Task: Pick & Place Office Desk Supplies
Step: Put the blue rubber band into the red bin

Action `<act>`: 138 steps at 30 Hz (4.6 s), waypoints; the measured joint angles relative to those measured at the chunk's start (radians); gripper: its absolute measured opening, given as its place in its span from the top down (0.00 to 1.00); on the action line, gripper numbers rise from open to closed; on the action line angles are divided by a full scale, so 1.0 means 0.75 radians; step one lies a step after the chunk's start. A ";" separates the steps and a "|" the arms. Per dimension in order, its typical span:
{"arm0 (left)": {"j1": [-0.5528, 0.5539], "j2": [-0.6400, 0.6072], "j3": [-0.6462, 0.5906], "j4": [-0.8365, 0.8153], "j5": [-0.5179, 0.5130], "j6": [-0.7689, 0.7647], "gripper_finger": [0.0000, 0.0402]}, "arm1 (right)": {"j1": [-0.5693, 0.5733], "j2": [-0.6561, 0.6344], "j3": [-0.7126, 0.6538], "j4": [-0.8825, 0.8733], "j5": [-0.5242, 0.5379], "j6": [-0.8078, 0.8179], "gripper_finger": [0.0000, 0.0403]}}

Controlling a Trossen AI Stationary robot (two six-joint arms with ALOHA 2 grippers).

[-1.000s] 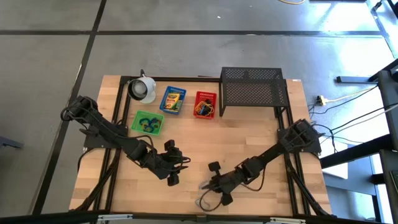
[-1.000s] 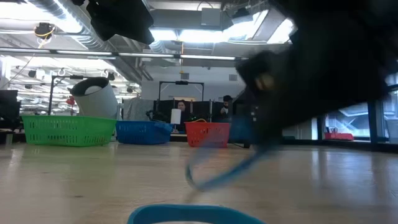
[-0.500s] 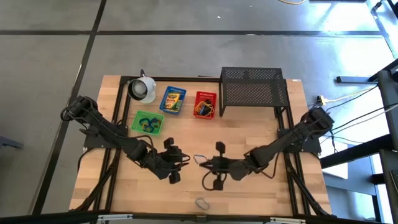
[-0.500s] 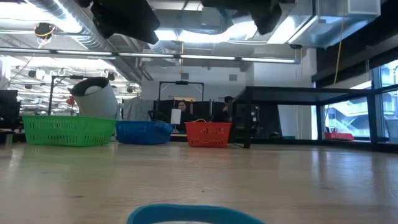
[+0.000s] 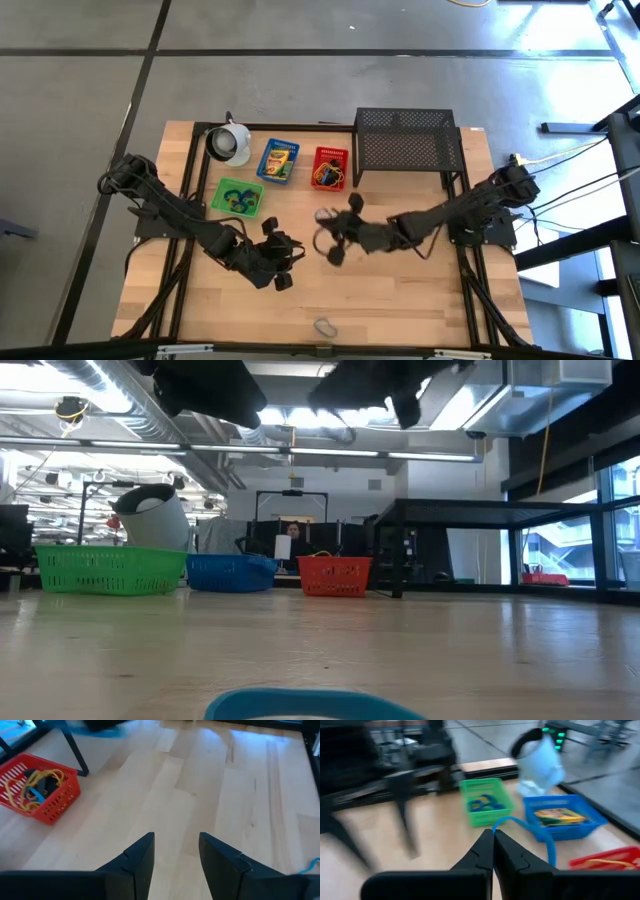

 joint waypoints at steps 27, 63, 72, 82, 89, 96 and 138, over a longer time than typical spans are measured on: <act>0.002 0.000 0.000 -0.012 -0.057 0.171 0.63 | -0.692 0.106 0.009 -0.065 -0.315 0.234 0.99; 0.003 0.001 -0.037 -0.028 -0.089 0.154 0.63 | -0.696 0.116 0.000 -0.238 -0.459 -0.419 0.97; 0.003 0.001 -0.038 -0.028 -0.089 0.154 0.63 | -0.696 0.115 0.001 -0.260 -0.455 -0.419 0.82; 0.003 0.001 -0.038 -0.026 -0.089 0.142 0.63 | -0.695 0.115 0.002 -0.260 -0.455 -0.394 0.60; 0.003 0.001 -0.038 -0.025 -0.088 0.116 0.63 | -0.688 0.114 0.002 -0.261 -0.456 -0.404 0.46; 0.003 0.001 -0.038 -0.025 -0.088 0.116 0.63 | -0.675 0.112 0.002 -0.305 -0.423 -0.598 0.42; -0.141 0.551 -0.037 0.737 0.646 0.277 0.45 | 0.447 -0.218 0.002 -0.637 -0.414 0.435 0.49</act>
